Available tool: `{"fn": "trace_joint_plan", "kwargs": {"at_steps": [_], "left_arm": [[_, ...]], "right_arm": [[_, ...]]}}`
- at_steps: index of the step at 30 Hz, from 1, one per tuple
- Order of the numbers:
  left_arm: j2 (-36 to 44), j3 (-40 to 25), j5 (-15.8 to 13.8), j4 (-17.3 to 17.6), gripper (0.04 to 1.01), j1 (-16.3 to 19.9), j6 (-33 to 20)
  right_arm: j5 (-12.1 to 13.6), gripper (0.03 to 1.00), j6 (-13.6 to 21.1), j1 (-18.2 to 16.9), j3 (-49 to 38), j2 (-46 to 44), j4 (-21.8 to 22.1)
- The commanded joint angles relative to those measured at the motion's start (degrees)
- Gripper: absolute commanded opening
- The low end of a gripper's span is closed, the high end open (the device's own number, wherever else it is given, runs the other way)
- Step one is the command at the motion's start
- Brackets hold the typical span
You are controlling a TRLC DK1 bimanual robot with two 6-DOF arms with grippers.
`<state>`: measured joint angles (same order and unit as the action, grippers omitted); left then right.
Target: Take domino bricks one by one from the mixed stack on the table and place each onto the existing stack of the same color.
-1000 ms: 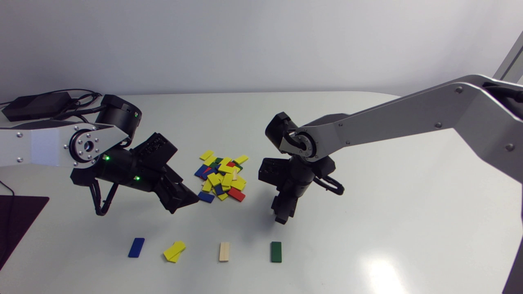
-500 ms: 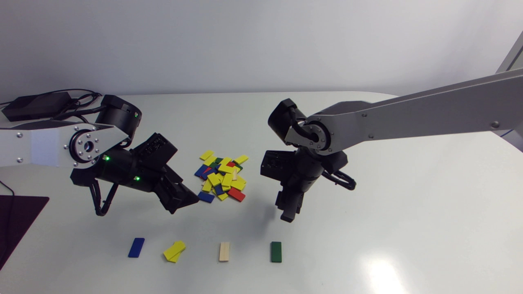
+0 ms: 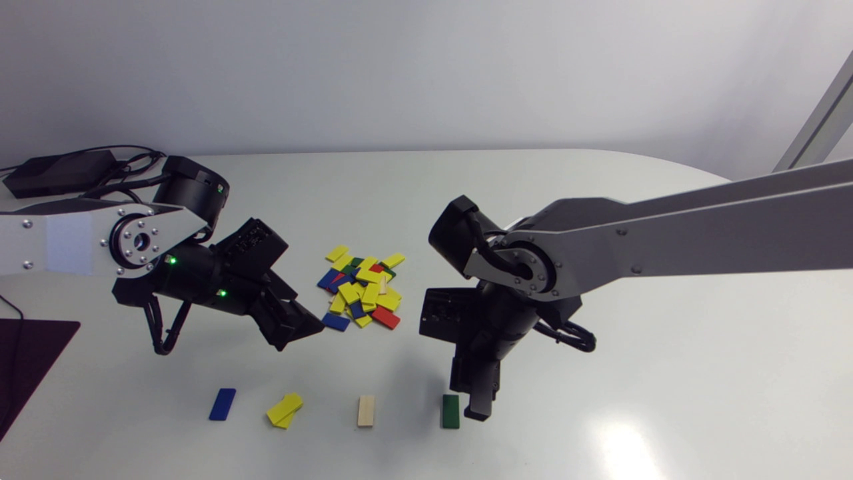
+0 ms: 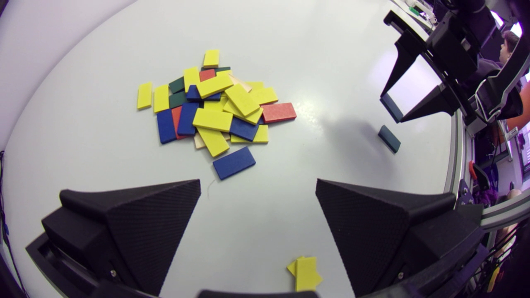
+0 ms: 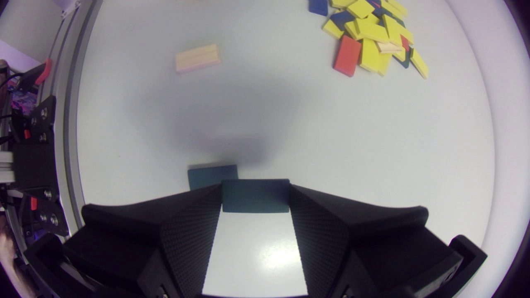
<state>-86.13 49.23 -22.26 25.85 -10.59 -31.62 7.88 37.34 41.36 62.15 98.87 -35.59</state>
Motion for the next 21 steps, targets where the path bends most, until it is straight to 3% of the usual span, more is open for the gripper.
{"fn": "trace_joint_plan", "kwargs": {"at_steps": [1,12,21], "left_arm": [[1.22,-1.07,-0.06,-0.18,0.99,-0.05,0.59],[1.14,-0.98,-0.06,-0.18,0.99,-1.19,0.94],[0.87,-0.63,0.11,-0.18,0.99,-1.8,1.38]], "right_arm": [[1.09,0.411,0.63,1.0,-2.21,-1.57,-0.27],[3.72,0.411,-0.08,2.49,-4.49,-2.28,-0.18],[4.43,0.411,-0.08,3.72,-5.72,-1.57,2.11]]}}
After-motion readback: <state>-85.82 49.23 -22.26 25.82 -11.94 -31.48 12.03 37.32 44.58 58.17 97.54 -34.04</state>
